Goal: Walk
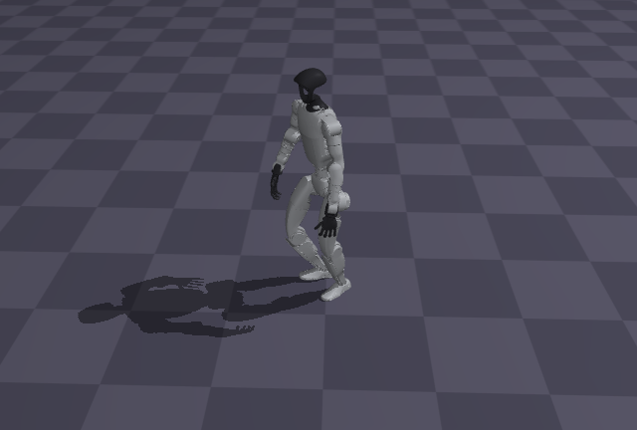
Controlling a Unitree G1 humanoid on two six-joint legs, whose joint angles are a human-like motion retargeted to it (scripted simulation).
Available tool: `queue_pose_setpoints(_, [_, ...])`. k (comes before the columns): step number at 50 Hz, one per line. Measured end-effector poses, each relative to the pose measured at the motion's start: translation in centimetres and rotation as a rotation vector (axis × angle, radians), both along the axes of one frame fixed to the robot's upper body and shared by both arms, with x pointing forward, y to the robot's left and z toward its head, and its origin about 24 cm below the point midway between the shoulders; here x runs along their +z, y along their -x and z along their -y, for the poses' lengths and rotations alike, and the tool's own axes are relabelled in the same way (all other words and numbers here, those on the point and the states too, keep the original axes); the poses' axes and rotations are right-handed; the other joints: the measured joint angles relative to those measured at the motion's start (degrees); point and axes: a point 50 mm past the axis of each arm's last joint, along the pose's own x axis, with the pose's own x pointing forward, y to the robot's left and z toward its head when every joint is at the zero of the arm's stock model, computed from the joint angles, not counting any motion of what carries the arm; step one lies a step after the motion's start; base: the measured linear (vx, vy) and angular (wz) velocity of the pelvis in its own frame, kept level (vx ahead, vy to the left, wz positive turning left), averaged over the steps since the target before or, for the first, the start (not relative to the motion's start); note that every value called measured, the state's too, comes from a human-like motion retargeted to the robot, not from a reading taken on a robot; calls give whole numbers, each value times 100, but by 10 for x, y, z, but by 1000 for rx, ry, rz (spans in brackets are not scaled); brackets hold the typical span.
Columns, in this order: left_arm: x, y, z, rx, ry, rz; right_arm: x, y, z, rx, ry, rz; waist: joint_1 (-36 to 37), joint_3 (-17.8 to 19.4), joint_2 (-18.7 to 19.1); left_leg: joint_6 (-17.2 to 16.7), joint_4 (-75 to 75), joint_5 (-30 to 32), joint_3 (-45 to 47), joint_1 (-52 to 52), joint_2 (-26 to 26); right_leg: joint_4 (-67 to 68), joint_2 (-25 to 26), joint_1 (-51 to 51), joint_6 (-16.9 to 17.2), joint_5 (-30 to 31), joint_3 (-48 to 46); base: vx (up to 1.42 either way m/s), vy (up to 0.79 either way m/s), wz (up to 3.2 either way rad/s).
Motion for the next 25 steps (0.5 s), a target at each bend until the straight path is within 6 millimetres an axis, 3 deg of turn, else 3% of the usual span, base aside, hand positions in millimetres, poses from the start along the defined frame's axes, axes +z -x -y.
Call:
queue_pose_setpoints(7, [1,-15,22,-30,62,55,-4,4,-10,-3,-33,-30,-80,90,-99,34,-109,-26,-39,136,-183,425,-194,-130,-4,-97,102,0,0,0])
queue_pose_setpoints(12, [0,-14,28,-46,79,50,-4,4,-11,-22,-48,-35,-145,170,-172,63,-174,-78,-41,296,-316,804,-335,-220,-10,-200,198,5,2,-6])
queue_pose_setpoints(18, [-5,1,30,-51,74,-3,-3,3,-10,-83,-63,-6,-309,281,-196,62,-202,-194,-18,580,-412,1424,-456,-518,-178,-669,285,11,1,-13])
queue_pose_setpoints(25, [-5,4,17,-46,25,-32,2,-3,4,-220,-56,66,-633,418,-3,56,-319,-444,-6,1013,-319,1657,-519,-1124,-207,-537,245,21,0,-15])
